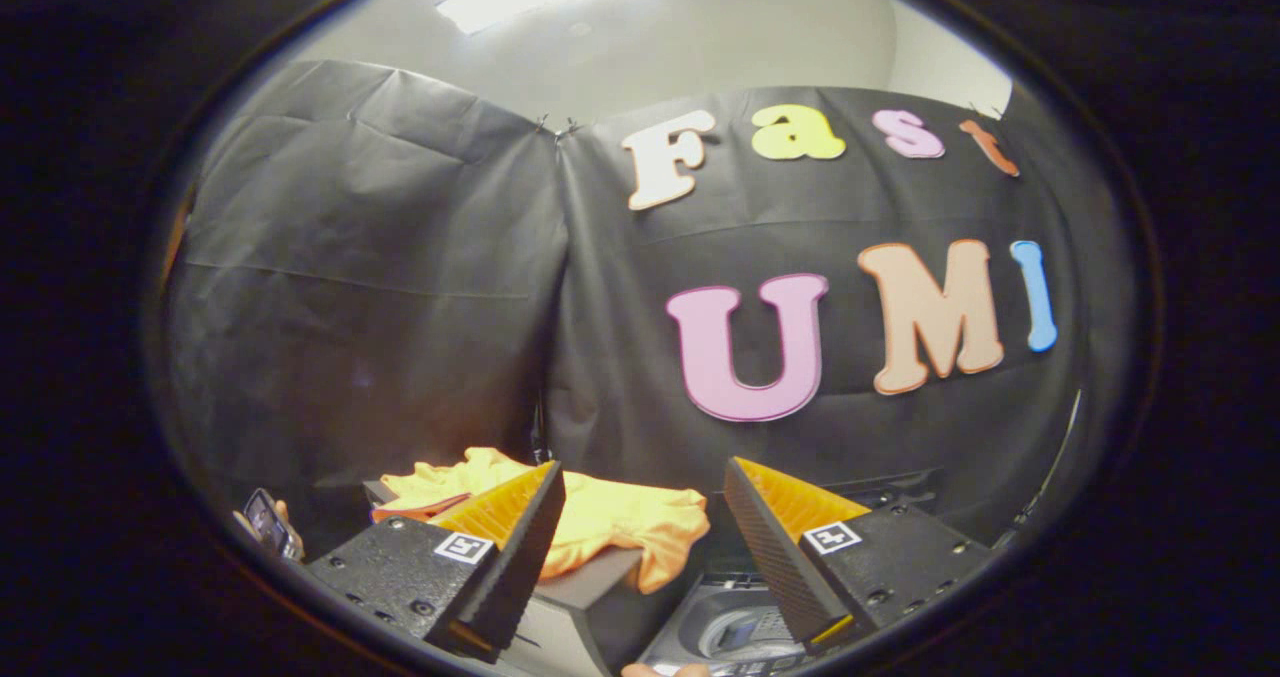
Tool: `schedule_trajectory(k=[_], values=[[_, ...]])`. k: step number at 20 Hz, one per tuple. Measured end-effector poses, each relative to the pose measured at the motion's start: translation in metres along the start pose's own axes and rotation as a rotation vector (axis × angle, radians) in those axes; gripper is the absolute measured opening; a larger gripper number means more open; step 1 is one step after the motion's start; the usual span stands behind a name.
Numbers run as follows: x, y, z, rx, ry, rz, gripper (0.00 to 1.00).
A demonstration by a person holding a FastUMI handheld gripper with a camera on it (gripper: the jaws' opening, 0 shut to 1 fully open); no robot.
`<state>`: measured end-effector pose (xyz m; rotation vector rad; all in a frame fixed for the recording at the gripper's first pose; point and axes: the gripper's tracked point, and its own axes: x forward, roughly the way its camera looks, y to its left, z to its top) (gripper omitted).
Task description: Put the clothes into the washing machine and then close the washing machine lid.
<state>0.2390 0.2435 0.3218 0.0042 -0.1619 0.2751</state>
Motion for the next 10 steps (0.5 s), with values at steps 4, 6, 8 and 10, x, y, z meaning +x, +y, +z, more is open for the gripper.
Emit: schedule_trajectory(k=[4, 6, 8, 10], values=[[0.060, 0.038, -0.003, -0.025, 0.091, 0.038, 0.98], [0.083, 0.063, -0.014, -0.001, 0.144, 0.067, 0.97], [0.107, 0.080, -0.024, 0.006, 0.186, 0.084, 0.97], [0.126, 0.089, -0.044, -0.002, 0.257, 0.087, 0.97]])
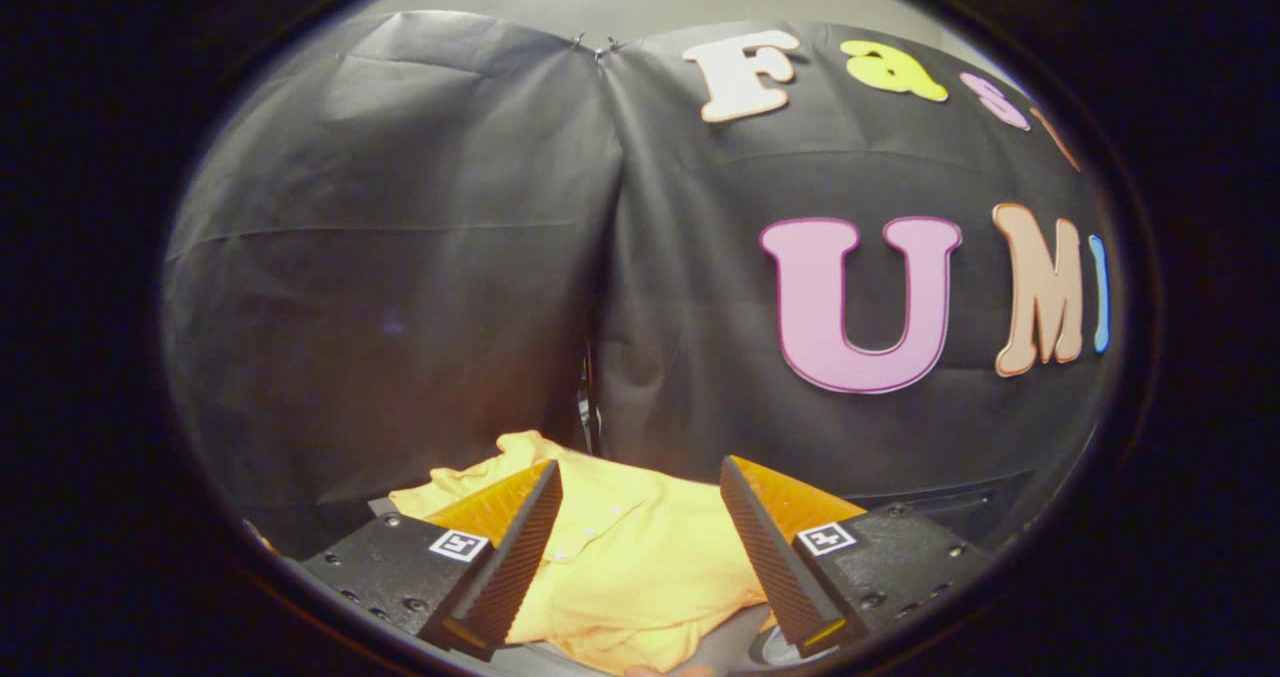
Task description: Put the clothes into the washing machine and then close the washing machine lid.
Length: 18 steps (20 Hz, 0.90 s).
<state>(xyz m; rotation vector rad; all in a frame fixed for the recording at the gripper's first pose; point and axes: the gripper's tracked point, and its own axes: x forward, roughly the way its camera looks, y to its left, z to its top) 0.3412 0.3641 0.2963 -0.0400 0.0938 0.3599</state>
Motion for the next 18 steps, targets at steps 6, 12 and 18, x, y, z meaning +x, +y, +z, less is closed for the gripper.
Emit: schedule_trajectory(k=[6, 12, 18], values=[[0.046, 0.031, -0.061, 0.009, 0.207, 0.023, 0.97], [0.052, 0.039, -0.109, 0.001, 0.380, 0.012, 0.98], [0.053, 0.040, -0.124, 0.029, 0.432, 0.045, 0.86]])
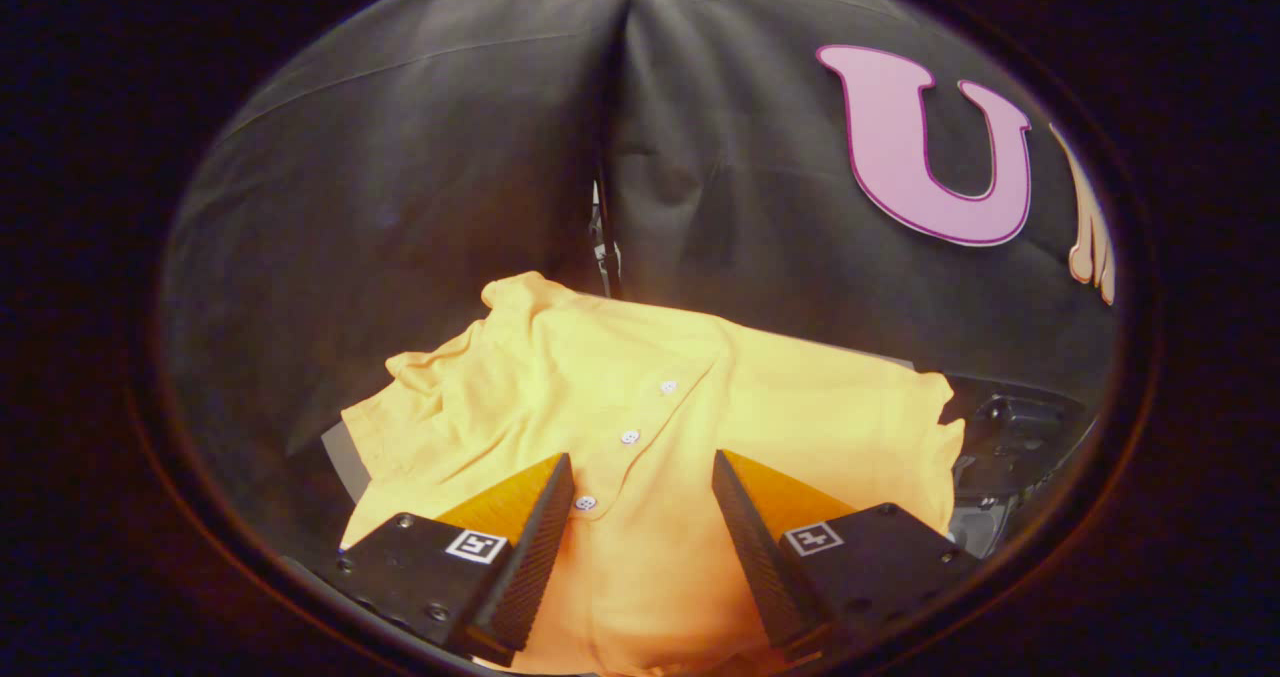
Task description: Put the clothes into the washing machine and then close the washing machine lid.
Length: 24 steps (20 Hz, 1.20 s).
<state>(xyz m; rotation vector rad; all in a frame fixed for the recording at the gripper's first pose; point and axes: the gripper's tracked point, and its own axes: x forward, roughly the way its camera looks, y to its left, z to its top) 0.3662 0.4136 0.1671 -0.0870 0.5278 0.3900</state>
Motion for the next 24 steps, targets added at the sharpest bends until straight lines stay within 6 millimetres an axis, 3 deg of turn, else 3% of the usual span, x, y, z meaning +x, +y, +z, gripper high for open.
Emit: schedule_trajectory(k=[1, 2, 3, 6, 7, 8, 12, 15, 17, 19, 24], values=[[-0.001, 0.000, 0.000, 0.001, -0.003, 0.004, 0.82], [-0.001, 0.002, 0.003, -0.002, -0.022, 0.007, 0.68], [-0.002, 0.001, 0.003, -0.009, -0.026, 0.008, 0.62], [-0.009, -0.004, 0.001, 0.006, -0.048, 0.010, 0.19], [-0.011, -0.008, 0.002, 0.018, -0.054, 0.003, 0.15], [-0.017, -0.013, 0.000, 0.029, -0.047, 0.000, 0.06], [-0.028, -0.039, 0.012, 0.040, -0.049, -0.046, 0.02], [-0.060, -0.067, 0.024, 0.037, -0.059, -0.143, 0.01], [-0.084, -0.104, 0.027, 0.016, -0.068, -0.233, 0.01], [-0.095, -0.145, 0.018, 0.004, -0.058, -0.319, 0.01], [-0.121, -0.210, 0.004, 0.120, -0.078, -0.408, 0.00]])
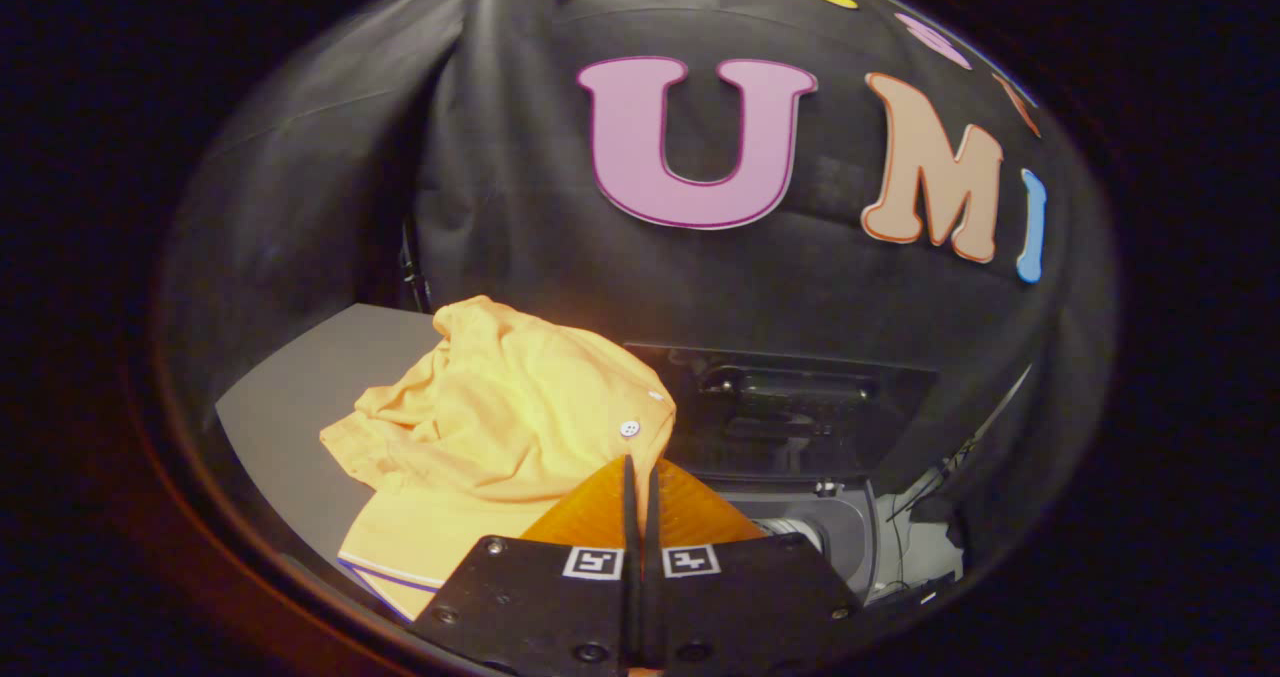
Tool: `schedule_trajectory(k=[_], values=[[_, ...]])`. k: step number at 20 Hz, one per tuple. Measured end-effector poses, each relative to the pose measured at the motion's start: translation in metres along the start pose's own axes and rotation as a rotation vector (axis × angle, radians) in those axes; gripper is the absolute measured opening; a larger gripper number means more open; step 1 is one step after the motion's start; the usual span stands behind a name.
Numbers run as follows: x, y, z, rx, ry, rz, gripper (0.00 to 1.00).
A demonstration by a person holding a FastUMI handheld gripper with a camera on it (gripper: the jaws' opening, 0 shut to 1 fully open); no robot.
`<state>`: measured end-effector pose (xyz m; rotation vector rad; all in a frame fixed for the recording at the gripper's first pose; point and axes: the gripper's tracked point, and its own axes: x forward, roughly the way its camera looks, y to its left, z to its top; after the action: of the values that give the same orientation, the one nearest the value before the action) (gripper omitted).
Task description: Put the clothes into the washing machine and then close the washing machine lid.
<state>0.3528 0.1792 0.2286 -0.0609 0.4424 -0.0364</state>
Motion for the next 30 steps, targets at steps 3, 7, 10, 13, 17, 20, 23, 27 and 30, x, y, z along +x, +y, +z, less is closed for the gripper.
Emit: schedule_trajectory(k=[3, 7, 10, 13, 17, 20, 23, 27, 30], values=[[0.005, -0.045, -0.001, 0.038, -0.021, -0.087, 0.01], [0.008, -0.089, -0.015, 0.097, -0.017, -0.166, 0.02], [0.010, -0.102, -0.011, 0.134, -0.054, -0.173, 0.12], [0.007, -0.110, -0.016, 0.131, -0.057, -0.179, 0.12], [0.004, -0.115, -0.017, 0.114, -0.059, -0.186, 0.12], [0.004, -0.120, -0.013, 0.119, -0.071, -0.205, 0.12], [0.007, -0.120, -0.010, 0.130, -0.072, -0.206, 0.35], [0.015, -0.118, 0.002, 0.129, -0.099, -0.197, 0.71], [0.026, -0.116, 0.017, 0.114, -0.129, -0.200, 0.84]])
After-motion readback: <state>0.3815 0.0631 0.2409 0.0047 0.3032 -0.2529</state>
